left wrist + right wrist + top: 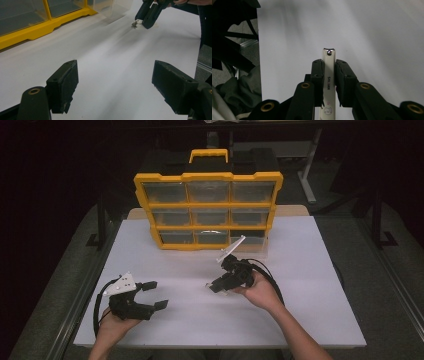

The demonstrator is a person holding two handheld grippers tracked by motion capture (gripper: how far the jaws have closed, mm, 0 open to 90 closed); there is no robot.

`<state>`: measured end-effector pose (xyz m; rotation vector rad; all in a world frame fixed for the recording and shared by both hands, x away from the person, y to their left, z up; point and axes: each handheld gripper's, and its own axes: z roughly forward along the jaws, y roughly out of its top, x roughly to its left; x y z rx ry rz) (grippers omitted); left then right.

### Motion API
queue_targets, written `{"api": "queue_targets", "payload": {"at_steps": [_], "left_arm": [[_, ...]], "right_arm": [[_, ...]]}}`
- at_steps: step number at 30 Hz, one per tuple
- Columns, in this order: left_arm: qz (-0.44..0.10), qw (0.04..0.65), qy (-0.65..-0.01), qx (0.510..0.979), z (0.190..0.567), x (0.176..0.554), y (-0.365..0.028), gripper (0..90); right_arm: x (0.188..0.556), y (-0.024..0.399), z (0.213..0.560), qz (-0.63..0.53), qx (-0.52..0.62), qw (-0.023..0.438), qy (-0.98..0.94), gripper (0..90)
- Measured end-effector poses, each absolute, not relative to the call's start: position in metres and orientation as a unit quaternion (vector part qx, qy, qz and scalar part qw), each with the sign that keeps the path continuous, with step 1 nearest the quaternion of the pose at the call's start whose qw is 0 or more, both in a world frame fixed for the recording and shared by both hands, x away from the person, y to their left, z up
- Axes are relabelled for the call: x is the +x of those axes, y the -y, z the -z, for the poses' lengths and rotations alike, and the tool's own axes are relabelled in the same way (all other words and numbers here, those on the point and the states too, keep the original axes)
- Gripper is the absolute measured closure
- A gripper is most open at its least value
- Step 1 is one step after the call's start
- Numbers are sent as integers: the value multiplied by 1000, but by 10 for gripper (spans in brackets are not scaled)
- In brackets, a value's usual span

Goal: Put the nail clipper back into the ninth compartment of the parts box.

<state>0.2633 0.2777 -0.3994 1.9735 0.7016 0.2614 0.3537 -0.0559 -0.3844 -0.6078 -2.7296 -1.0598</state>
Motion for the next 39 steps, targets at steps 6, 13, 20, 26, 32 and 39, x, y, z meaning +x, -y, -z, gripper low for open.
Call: {"api": "queue_targets", "payload": {"at_steps": [6, 13, 20, 26, 32, 39], "left_arm": [[-106, 493, -291, 813, 399, 263, -279, 212], [-106, 493, -291, 813, 399, 263, -279, 211], [-105, 493, -292, 813, 399, 263, -280, 212], [-103, 496, -296, 810, 399, 263, -280, 212], [-102, 496, -295, 810, 399, 263, -280, 212], [-103, 492, -292, 814, 399, 263, -280, 211]], "right_arm": [[357, 61, 373, 357, -198, 81, 909, 760], [363, 69, 365, 366, -196, 82, 906, 760], [371, 77, 354, 378, -193, 79, 902, 760], [377, 83, 343, 386, -194, 79, 899, 760], [385, 88, 334, 393, -189, 70, 897, 760], [395, 96, 322, 395, -191, 58, 897, 760]]}}
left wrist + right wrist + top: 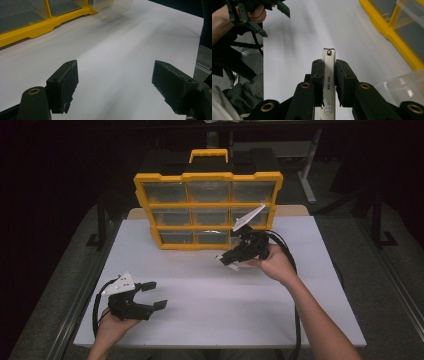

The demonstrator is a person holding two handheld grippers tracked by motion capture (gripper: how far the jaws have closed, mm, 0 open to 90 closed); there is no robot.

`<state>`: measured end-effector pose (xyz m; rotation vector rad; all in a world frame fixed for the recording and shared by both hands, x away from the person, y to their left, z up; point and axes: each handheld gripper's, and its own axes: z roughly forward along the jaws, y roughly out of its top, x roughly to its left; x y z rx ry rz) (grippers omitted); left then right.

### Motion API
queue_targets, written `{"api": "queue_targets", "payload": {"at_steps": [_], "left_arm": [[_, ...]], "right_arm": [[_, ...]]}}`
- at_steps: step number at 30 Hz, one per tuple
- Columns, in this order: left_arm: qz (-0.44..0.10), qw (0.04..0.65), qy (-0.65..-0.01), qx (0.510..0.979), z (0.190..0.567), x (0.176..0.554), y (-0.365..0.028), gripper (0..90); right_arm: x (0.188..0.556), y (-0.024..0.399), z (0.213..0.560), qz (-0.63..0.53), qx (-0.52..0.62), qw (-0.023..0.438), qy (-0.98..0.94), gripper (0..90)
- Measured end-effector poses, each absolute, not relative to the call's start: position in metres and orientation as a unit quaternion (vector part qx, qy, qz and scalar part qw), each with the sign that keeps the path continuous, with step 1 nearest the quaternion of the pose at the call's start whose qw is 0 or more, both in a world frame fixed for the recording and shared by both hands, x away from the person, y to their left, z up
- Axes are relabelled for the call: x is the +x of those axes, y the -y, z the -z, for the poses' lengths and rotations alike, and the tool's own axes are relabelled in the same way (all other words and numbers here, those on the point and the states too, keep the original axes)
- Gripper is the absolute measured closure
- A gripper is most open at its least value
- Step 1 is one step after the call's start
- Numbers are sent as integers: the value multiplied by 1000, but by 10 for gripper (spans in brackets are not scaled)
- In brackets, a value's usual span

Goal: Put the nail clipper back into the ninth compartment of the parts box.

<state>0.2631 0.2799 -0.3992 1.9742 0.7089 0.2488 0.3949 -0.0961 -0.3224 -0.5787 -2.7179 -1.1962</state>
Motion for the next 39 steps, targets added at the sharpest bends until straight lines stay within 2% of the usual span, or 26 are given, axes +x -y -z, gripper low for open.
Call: {"api": "queue_targets", "payload": {"at_steps": [15, 39], "left_arm": [[-102, 498, -297, 808, 399, 262, -281, 203], [-102, 498, -298, 808, 399, 262, -282, 201]], "right_arm": [[415, 107, 300, 388, -191, 36, 901, 760], [434, 128, 296, 395, -187, 13, 899, 760]]}}
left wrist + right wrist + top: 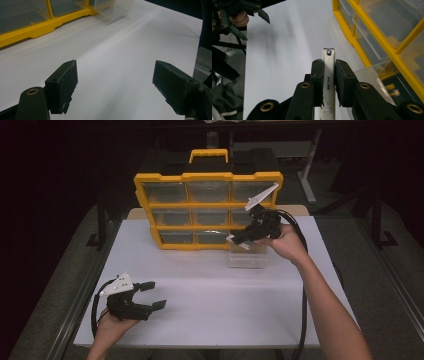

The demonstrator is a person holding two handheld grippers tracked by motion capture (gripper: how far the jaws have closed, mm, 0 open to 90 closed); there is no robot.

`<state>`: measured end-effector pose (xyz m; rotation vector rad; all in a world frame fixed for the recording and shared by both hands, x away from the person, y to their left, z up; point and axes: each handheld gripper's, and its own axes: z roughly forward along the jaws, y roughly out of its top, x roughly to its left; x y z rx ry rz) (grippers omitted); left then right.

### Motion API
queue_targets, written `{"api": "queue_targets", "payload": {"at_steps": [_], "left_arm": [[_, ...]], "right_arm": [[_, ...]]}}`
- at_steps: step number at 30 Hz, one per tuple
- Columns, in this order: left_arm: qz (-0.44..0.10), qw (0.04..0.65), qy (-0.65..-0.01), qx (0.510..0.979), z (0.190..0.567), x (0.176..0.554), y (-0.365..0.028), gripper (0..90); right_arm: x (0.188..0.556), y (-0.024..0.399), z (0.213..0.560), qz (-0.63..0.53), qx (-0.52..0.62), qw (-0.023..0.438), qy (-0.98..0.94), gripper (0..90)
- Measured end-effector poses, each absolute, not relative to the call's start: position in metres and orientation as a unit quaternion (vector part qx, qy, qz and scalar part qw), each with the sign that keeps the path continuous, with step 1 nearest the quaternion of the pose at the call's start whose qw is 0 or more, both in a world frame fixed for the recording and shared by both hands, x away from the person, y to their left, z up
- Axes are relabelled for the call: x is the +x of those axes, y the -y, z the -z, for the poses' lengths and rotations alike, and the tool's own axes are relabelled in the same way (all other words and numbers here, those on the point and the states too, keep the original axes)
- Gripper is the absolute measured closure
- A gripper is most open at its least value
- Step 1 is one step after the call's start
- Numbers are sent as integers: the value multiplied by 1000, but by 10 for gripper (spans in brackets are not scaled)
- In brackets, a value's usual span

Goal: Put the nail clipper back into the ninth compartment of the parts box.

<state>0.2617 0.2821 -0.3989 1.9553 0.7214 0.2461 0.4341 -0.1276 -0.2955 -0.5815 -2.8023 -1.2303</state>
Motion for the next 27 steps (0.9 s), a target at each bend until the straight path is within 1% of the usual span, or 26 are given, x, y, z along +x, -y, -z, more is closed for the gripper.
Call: {"api": "queue_targets", "payload": {"at_steps": [11, 27], "left_arm": [[-102, 497, -297, 809, 400, 263, -282, 201], [-103, 499, -301, 806, 400, 262, -284, 200]], "right_arm": [[443, 140, 302, 393, -192, 1, 899, 760], [452, 152, 313, 381, -212, -4, 900, 760]]}}
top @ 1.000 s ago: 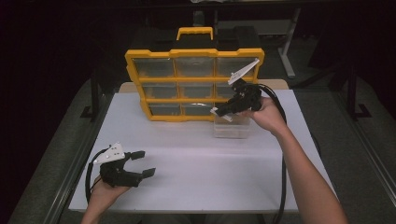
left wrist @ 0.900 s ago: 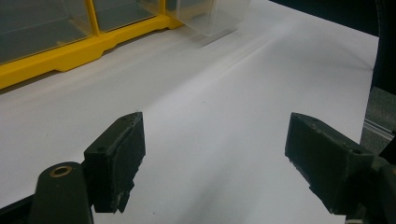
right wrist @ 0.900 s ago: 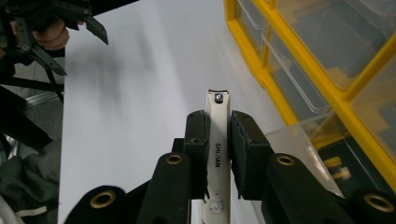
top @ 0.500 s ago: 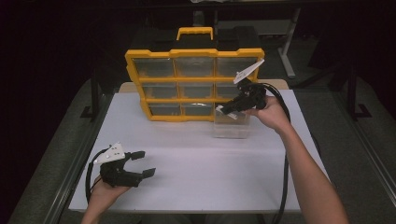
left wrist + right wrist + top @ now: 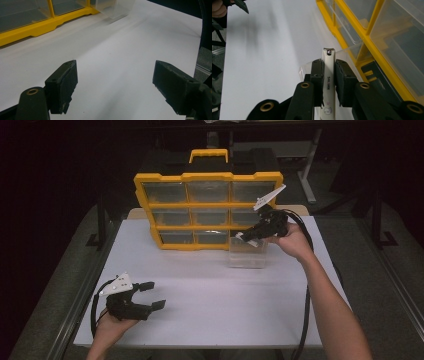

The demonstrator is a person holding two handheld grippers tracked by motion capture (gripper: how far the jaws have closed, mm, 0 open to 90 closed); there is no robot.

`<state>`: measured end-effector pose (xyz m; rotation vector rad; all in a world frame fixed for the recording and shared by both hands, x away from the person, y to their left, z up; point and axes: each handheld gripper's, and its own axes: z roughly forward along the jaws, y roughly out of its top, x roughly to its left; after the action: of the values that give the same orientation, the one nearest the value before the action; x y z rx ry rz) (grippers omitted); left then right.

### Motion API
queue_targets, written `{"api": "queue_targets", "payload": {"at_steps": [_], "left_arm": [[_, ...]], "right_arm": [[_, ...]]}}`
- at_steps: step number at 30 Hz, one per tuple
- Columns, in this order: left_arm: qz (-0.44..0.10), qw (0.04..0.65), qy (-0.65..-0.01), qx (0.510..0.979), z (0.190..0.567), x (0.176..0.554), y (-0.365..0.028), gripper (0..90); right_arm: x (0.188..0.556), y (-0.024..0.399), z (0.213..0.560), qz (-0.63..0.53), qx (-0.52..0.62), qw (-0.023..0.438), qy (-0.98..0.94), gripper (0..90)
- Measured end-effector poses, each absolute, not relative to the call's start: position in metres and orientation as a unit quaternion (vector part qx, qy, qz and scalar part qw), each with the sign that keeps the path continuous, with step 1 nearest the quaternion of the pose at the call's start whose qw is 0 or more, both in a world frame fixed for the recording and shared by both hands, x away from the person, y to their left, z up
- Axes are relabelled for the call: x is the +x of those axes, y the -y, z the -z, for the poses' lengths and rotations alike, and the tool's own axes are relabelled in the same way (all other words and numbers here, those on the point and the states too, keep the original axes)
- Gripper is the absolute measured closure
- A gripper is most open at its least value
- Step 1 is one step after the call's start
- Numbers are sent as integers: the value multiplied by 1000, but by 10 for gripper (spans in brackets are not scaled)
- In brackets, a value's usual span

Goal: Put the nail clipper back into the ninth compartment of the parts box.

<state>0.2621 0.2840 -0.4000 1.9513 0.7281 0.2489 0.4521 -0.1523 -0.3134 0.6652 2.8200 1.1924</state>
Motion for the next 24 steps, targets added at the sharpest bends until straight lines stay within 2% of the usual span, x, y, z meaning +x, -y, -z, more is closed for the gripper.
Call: {"api": "queue_targets", "payload": {"at_steps": [24], "left_arm": [[-104, 500, -304, 804, 398, 261, -286, 200]], "right_arm": [[456, 161, 330, -353, 233, 15, -906, 759]]}}
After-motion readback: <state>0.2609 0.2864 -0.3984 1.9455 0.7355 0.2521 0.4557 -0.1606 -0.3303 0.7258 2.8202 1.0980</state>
